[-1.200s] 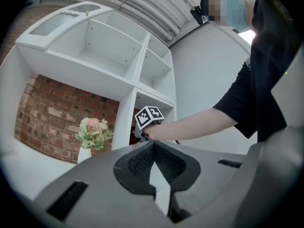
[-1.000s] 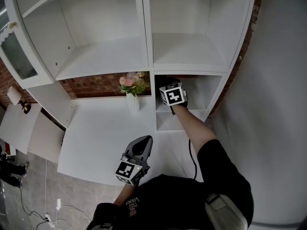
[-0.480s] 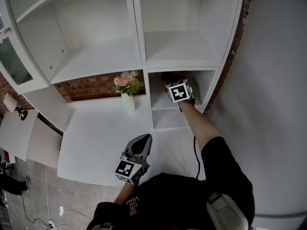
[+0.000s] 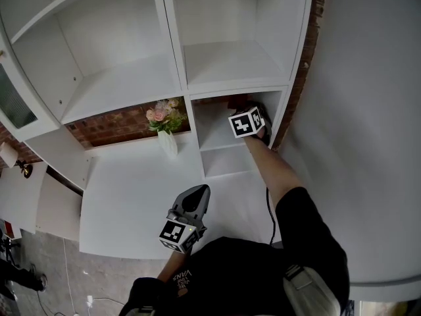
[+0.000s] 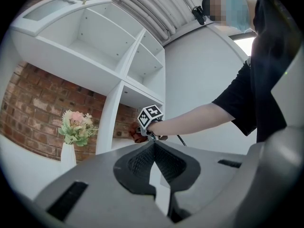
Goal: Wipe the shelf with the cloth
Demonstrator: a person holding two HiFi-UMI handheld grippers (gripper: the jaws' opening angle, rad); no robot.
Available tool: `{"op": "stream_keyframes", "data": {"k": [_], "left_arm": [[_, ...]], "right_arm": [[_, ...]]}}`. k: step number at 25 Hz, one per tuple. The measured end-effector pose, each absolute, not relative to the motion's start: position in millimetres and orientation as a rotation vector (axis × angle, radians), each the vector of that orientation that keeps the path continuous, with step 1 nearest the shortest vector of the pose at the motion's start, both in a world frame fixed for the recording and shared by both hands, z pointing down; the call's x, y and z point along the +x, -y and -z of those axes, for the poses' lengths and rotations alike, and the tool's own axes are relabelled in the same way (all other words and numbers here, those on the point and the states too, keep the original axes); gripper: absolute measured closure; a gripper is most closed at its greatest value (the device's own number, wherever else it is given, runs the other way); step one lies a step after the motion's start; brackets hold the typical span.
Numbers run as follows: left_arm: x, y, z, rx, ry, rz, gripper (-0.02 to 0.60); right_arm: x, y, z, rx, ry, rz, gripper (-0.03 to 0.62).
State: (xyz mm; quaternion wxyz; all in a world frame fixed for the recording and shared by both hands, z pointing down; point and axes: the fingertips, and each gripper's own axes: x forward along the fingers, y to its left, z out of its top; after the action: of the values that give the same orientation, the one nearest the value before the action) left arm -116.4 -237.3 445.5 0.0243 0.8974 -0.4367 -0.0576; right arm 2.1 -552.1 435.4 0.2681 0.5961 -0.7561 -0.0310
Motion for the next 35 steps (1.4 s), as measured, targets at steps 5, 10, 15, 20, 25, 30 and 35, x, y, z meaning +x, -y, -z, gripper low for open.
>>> {"op": "stream_keyframes", "data": {"k": [5, 10, 15, 20, 25, 30, 35], "left_arm": [[-122, 236, -448, 2.765, 1.359, 0.179, 0.575], [-116, 232, -448, 2.769, 1.328, 0.182, 0.575], [-114, 226, -450, 2.76, 1.32, 0.184, 0.575], [-121, 220, -452, 2.733, 1.352, 0.184, 0.575], [-129, 214, -456, 2.708, 1.38, 0.178, 0.575], [-131, 212, -460, 2.694, 1.383, 0.174, 0.575], [-122, 216, -460, 2.705, 1.346, 0.176, 0.575]], "right_arm": [[-8, 539, -426, 1.619, 2.138, 0.057, 0.539], [-52, 512, -423, 1.486, 2.33, -0.03, 0.539], [-97, 490, -420, 1.353, 2.455, -0.072, 0.539], [-132, 480, -429, 1.228, 2.465, -0.084, 0.539], [-140, 484, -447, 1.178, 2.39, -0.083, 0.539], [-122, 491, -462, 1.176, 2.309, -0.062, 0.539], [-79, 498, -465, 1.269, 2.245, -0.074, 0.539]]}}
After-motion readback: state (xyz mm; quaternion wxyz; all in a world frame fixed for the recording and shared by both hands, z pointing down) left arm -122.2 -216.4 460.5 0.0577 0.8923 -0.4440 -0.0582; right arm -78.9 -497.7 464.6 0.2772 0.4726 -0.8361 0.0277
